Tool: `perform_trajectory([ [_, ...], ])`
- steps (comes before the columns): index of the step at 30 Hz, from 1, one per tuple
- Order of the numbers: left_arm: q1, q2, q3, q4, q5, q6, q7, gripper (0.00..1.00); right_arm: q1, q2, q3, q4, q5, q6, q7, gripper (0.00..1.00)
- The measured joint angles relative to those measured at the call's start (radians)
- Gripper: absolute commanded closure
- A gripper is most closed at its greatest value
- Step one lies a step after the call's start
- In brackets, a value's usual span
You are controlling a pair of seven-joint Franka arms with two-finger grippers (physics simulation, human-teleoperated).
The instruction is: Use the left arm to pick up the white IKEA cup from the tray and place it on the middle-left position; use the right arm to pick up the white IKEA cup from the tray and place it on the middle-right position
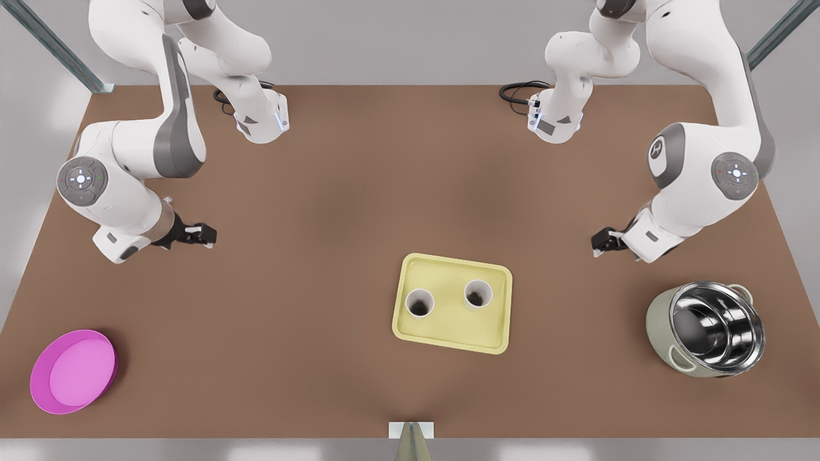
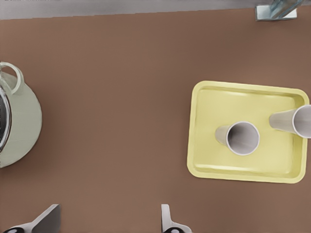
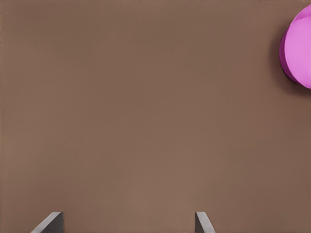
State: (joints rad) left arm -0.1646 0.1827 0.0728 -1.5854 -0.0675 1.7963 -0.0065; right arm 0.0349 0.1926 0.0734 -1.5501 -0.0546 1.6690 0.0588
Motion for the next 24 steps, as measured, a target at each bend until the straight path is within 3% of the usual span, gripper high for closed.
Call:
perform_trajectory([
  [3, -0.009, 0.044, -0.006, 0.008, 0.008, 0.015, -0.015, 0.0, 0.038, 0.022, 0.001, 0.018, -0.002, 0.021, 0.011, 0.0],
  [5, -0.085, 0.089, -0.02, 0.02, 0.01, 0.034, -0.029, 0.0, 0.176, 0.094, 0.003, 0.09, -0.003, 0.027, 0.05, 0.0],
  [9, -0.255, 0.282, -0.029, 0.191, 0.01, 0.053, -0.094, 0.0, 0.371, 0.266, 0.008, 0.266, 0.005, 0.033, 0.17, 0.0],
  [15, -0.259, 0.438, -0.018, 0.322, 0.004, 0.083, -0.184, 0.0, 0.399, 0.408, 0.072, 0.373, 0.044, 0.185, 0.31, 0.0],
  [24, -0.247, 0.512, -0.026, 0.352, -0.043, 0.103, -0.27, 0.0, 0.421, 0.657, 0.12, 0.489, 0.083, 0.498, 0.253, 0.0],
])
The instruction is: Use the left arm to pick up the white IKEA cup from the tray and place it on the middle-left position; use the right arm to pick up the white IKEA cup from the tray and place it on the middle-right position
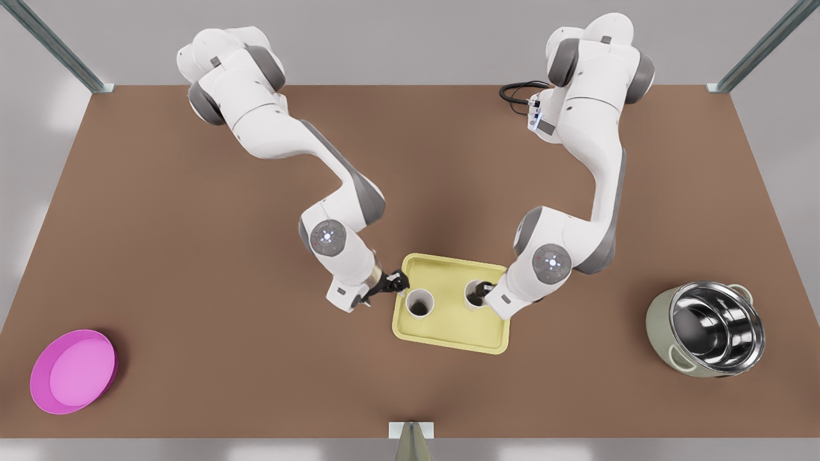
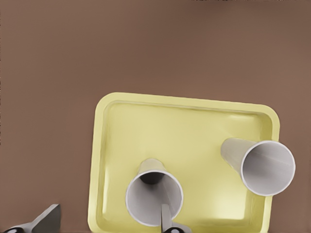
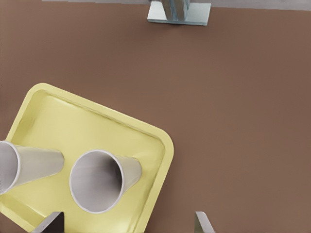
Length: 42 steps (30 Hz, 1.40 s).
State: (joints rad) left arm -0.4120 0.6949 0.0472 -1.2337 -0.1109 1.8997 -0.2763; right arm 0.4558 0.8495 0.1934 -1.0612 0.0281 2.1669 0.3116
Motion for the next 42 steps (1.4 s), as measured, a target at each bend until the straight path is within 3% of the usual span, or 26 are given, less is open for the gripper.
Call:
perform_trajectory([
  [9, -0.002, 0.005, -0.001, -0.14, -0.006, 0.002, -0.025, 0.0, 0.085, 0.065, -0.117, 0.031, 0.005, 0.129, -0.224, 0.0],
  [27, 0.01, 0.071, 0.0, -0.137, -0.037, 0.106, -0.051, 0.0, 0.159, 0.2, -0.145, 0.034, 0.007, 0.253, -0.465, 0.01],
  [29, 0.007, 0.087, 0.0, -0.137, -0.038, 0.118, -0.053, 0.0, 0.161, 0.207, -0.143, 0.034, 0.007, 0.26, -0.476, 0.15],
  [32, 0.006, 0.102, 0.0, -0.137, -0.038, 0.143, -0.055, 0.0, 0.162, 0.208, -0.142, 0.034, 0.008, 0.268, -0.49, 0.68],
  [34, 0.004, 0.104, -0.001, -0.136, -0.039, 0.155, -0.057, 0.0, 0.162, 0.207, -0.143, 0.034, 0.009, 0.27, -0.501, 0.94],
  [36, 0.0, 0.109, -0.003, -0.133, -0.041, 0.163, -0.058, 0.11, 0.162, 0.204, -0.142, 0.034, 0.02, 0.269, -0.522, 1.0],
  [40, -0.01, 0.132, -0.004, -0.118, -0.041, 0.173, -0.061, 0.31, 0.162, 0.195, -0.138, 0.034, 0.036, 0.266, -0.564, 1.0],
  [42, -0.011, 0.137, -0.005, -0.108, -0.037, 0.177, -0.065, 0.47, 0.156, 0.152, -0.139, 0.034, 0.04, 0.238, -0.581, 1.0],
])
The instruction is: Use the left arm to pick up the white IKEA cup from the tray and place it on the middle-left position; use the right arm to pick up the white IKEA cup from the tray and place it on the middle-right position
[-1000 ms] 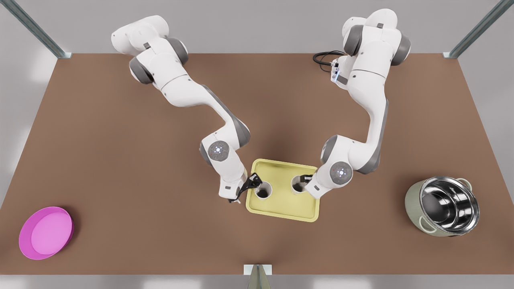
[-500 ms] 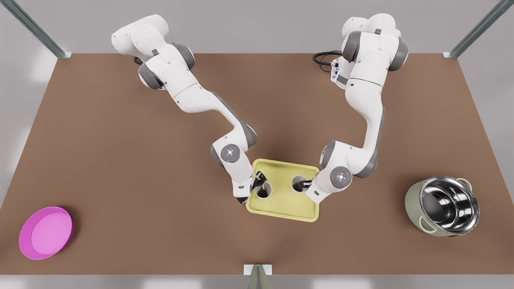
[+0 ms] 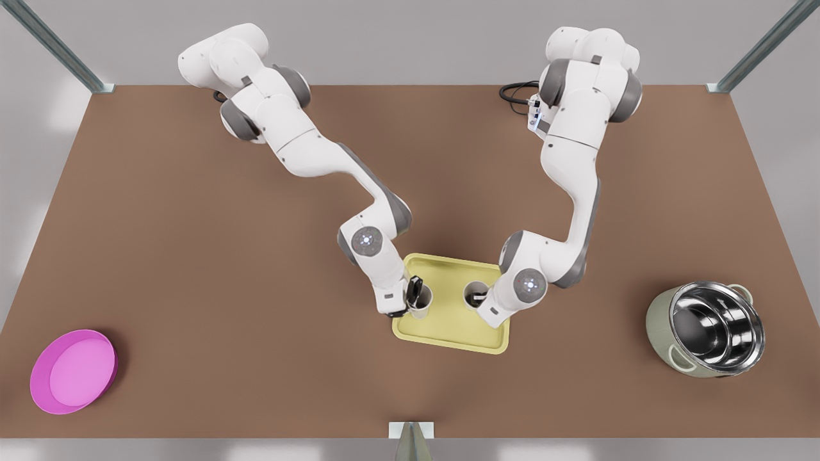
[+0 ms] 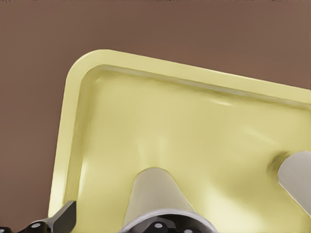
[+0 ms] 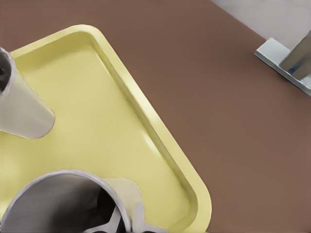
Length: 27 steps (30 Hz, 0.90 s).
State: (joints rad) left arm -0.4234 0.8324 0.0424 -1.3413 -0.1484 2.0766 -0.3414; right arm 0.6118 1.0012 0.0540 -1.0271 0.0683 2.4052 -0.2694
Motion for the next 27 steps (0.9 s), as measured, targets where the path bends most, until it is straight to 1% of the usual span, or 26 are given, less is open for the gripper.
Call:
perform_trajectory([
  [1, 0.0, 0.001, 0.0, 0.003, 0.003, 0.001, -0.002, 0.56, -0.008, -0.03, 0.0, 0.0, 0.002, -0.023, -0.008, 1.0],
  [2, 0.0, 0.002, 0.0, 0.005, 0.006, 0.002, -0.005, 0.62, -0.02, -0.062, 0.001, 0.0, 0.003, -0.053, -0.015, 1.0],
  [3, 0.0, 0.003, 0.0, 0.009, 0.009, 0.003, -0.009, 0.66, -0.036, -0.093, 0.004, 0.0, 0.005, -0.089, -0.024, 1.0],
  [5, 0.004, 0.007, 0.0, 0.034, 0.027, -0.005, -0.022, 0.96, -0.099, -0.14, 0.015, 0.0, 0.004, -0.166, -0.044, 1.0],
  [6, 0.008, 0.008, 0.001, 0.047, 0.038, -0.013, -0.031, 1.0, -0.134, -0.157, 0.013, -0.001, 0.002, -0.199, -0.055, 1.0],
  [11, 0.012, 0.01, 0.002, 0.069, 0.029, -0.033, -0.044, 1.0, -0.277, -0.174, 0.01, -0.001, -0.051, -0.304, -0.124, 1.0],
  [14, 0.023, 0.001, 0.009, 0.092, 0.024, -0.055, -0.045, 1.0, -0.321, -0.173, 0.011, -0.001, -0.073, -0.337, -0.169, 1.0],
  [17, 0.123, -0.015, 0.01, 0.13, 0.021, -0.086, -0.045, 1.0, -0.369, -0.159, 0.015, -0.001, -0.083, -0.348, -0.212, 1.0],
  [18, 0.179, -0.017, 0.01, 0.142, 0.021, -0.091, -0.042, 1.0, -0.39, -0.146, 0.015, -0.001, -0.085, -0.344, -0.228, 1.0],
  [19, 0.237, -0.018, 0.007, 0.157, 0.02, -0.09, -0.036, 1.0, -0.41, -0.133, 0.015, -0.001, -0.087, -0.339, -0.243, 1.0],
  [21, 0.306, -0.016, 0.004, 0.169, 0.016, -0.068, -0.02, 1.0, -0.44, -0.119, 0.012, -0.001, -0.09, -0.332, -0.275, 1.0],
  [24, 0.354, -0.001, 0.003, 0.166, -0.018, -0.015, 0.011, 1.0, -0.465, -0.115, 0.003, -0.002, -0.092, -0.362, -0.324, 1.0],
  [27, 0.366, 0.006, 0.006, 0.156, -0.042, 0.053, 0.051, 1.0, -0.484, -0.104, -0.012, -0.003, -0.093, -0.401, -0.368, 1.0],
])
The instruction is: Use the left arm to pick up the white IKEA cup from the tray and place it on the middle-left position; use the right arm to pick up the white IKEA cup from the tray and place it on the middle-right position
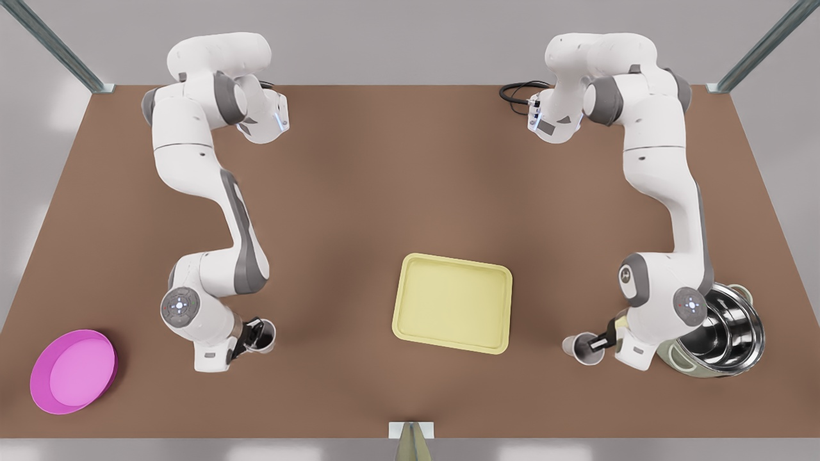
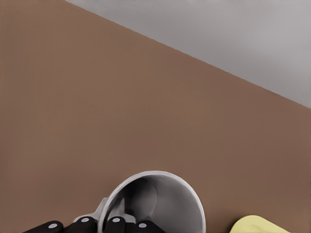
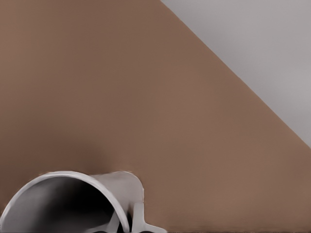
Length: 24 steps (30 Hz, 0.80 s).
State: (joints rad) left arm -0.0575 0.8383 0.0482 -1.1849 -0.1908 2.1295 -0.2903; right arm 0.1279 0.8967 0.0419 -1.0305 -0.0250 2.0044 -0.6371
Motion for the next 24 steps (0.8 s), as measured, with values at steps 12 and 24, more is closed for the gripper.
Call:
perform_trajectory([
  [12, -0.001, -0.014, 0.005, -0.187, 0.008, 0.293, 0.137, 0.16, -0.01, 0.062, -0.017, -0.002, -0.003, -0.055, -0.13, 1.0],
  [24, -0.02, -0.015, 0.002, -0.19, -0.042, 0.336, 0.348, 0.0, -0.01, 0.084, -0.016, -0.001, -0.01, -0.04, -0.186, 0.73],
])
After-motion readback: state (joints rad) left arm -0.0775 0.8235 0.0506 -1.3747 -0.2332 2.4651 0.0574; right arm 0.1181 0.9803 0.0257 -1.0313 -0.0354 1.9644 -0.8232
